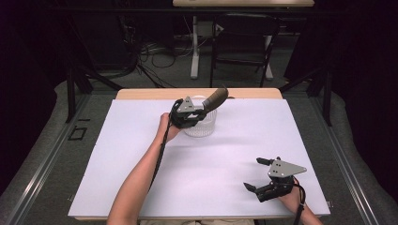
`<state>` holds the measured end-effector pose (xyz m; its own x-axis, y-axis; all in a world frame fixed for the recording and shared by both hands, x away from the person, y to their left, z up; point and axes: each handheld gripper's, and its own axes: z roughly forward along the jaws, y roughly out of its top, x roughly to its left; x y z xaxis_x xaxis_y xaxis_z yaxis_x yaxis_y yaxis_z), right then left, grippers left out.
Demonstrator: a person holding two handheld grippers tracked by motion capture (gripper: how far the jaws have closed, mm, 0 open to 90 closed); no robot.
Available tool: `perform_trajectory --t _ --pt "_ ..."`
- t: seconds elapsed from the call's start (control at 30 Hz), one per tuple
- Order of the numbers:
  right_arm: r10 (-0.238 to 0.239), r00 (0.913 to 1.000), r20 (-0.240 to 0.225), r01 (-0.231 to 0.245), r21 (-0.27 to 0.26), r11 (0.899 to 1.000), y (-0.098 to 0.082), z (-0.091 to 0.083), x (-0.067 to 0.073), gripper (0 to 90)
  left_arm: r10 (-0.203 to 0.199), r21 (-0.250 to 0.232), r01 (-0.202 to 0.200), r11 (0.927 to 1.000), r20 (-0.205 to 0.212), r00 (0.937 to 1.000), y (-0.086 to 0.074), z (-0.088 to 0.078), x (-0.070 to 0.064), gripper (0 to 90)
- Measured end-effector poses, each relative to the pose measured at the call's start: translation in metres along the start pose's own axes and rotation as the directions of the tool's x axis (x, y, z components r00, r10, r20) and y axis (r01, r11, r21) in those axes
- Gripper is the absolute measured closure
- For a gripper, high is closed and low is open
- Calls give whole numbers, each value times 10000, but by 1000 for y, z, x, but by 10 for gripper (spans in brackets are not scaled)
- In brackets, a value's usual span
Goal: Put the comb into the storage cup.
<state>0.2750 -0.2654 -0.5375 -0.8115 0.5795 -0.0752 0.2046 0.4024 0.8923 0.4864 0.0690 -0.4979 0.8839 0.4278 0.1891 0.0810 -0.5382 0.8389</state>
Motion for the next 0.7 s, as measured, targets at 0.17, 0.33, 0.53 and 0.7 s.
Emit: perform_trajectory --t 0.17,0.33,0.53,0.7 --pt "9 10000 8 -9 1 10000 0 0 0 20 53 147 -54 9999 50 10000 -1 1 0 715" --pt "3 10000 -3 -3 24 10000 0 0 0 20 128 334 -129 9994 16 9999 0 3 0 715" --pt "-1 10000 -18 1 28 10000 0 0 0 20 40 393 -43 9992 84 10000 -1 4 0 694" --pt "20 10000 -32 -20 38 10000 0 1 0 20 19 329 -23 9995 109 9999 -1 2 0 667"
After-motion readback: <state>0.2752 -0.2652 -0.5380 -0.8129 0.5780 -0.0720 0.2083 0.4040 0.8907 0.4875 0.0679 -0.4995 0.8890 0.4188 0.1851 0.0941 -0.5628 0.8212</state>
